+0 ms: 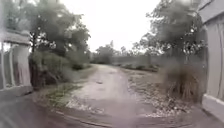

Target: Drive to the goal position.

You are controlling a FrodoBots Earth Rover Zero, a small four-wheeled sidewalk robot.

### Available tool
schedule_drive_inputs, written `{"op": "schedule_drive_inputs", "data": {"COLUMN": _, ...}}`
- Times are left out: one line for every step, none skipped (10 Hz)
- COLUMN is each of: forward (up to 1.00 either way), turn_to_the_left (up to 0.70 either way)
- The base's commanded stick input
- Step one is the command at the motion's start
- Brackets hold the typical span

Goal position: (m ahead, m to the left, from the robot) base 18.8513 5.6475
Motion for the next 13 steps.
{"op": "schedule_drive_inputs", "data": {"forward": 0.70, "turn_to_the_left": 0.00}}
{"op": "schedule_drive_inputs", "data": {"forward": 0.70, "turn_to_the_left": 0.00}}
{"op": "schedule_drive_inputs", "data": {"forward": 0.70, "turn_to_the_left": 0.00}}
{"op": "schedule_drive_inputs", "data": {"forward": 0.70, "turn_to_the_left": 0.00}}
{"op": "schedule_drive_inputs", "data": {"forward": 0.70, "turn_to_the_left": 0.00}}
{"op": "schedule_drive_inputs", "data": {"forward": 0.70, "turn_to_the_left": 0.00}}
{"op": "schedule_drive_inputs", "data": {"forward": 0.70, "turn_to_the_left": 0.00}}
{"op": "schedule_drive_inputs", "data": {"forward": 0.70, "turn_to_the_left": 0.00}}
{"op": "schedule_drive_inputs", "data": {"forward": 0.70, "turn_to_the_left": 0.00}}
{"op": "schedule_drive_inputs", "data": {"forward": 0.70, "turn_to_the_left": 0.00}}
{"op": "schedule_drive_inputs", "data": {"forward": 0.70, "turn_to_the_left": 0.00}}
{"op": "schedule_drive_inputs", "data": {"forward": 0.70, "turn_to_the_left": 0.00}}
{"op": "schedule_drive_inputs", "data": {"forward": 0.70, "turn_to_the_left": 0.00}}
